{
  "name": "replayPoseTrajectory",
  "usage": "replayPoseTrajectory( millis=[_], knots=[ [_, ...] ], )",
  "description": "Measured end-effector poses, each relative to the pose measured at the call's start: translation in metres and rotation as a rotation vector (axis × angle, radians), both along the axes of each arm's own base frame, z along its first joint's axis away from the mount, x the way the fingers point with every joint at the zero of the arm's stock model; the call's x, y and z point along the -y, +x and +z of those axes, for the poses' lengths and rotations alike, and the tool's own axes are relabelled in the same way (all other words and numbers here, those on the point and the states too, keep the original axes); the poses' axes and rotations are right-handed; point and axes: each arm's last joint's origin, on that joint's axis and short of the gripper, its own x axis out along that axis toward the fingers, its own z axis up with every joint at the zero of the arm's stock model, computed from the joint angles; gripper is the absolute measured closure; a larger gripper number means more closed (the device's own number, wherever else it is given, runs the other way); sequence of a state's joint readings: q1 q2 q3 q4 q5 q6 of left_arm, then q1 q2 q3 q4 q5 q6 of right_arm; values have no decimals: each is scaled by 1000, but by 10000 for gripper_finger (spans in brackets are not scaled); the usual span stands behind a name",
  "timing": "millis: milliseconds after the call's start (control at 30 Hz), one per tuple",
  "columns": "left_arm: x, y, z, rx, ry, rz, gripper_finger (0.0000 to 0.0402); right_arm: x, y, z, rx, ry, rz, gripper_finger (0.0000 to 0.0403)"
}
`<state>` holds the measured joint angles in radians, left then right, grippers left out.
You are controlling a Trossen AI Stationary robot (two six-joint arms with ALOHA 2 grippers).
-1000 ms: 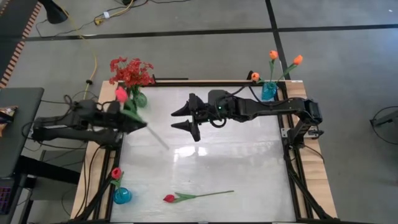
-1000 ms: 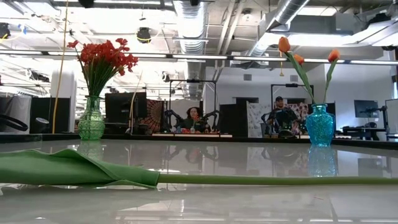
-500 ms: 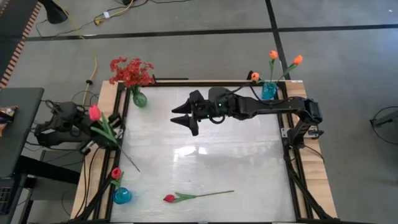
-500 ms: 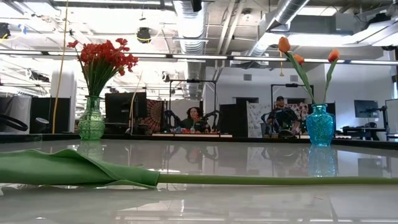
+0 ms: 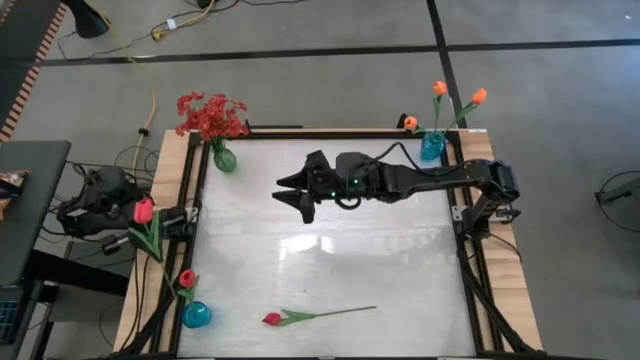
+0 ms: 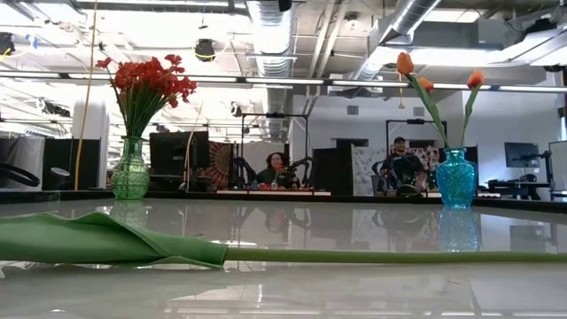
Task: Sort flowers into vase by color
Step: Put the top pink tulip into the bottom blue vase
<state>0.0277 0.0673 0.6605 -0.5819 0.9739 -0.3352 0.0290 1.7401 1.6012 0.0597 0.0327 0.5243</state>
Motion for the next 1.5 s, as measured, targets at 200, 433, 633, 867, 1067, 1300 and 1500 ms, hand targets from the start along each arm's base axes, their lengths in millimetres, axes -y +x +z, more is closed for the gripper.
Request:
replayPoseTrajectory(
  millis=[200, 433, 633, 867, 1067, 1300, 1500],
  knots=[
    [1, -1, 0, 36, 28, -41, 401, -16, -1, 0, 1, 2, -49, 155],
    [1, -1, 0, 76, 55, -40, 401, -32, -2, 0, 2, 44, -24, 155],
    [1, 0, 4, 120, 56, -33, 401, -36, -3, 0, 2, 46, -14, 155],
    [0, 7, -1, 97, 30, -28, 401, -35, -3, 0, 1, 44, -17, 155],
    [1, 19, -14, 46, -15, -82, 401, -30, -2, -1, -7, 37, -28, 155],
    [2, 19, -13, 74, -13, -91, 401, -24, -2, -2, -23, 32, -41, 155],
    [3, 27, -21, 53, -48, -77, 401, -19, -1, -2, -23, 33, -47, 155]
  ],
)
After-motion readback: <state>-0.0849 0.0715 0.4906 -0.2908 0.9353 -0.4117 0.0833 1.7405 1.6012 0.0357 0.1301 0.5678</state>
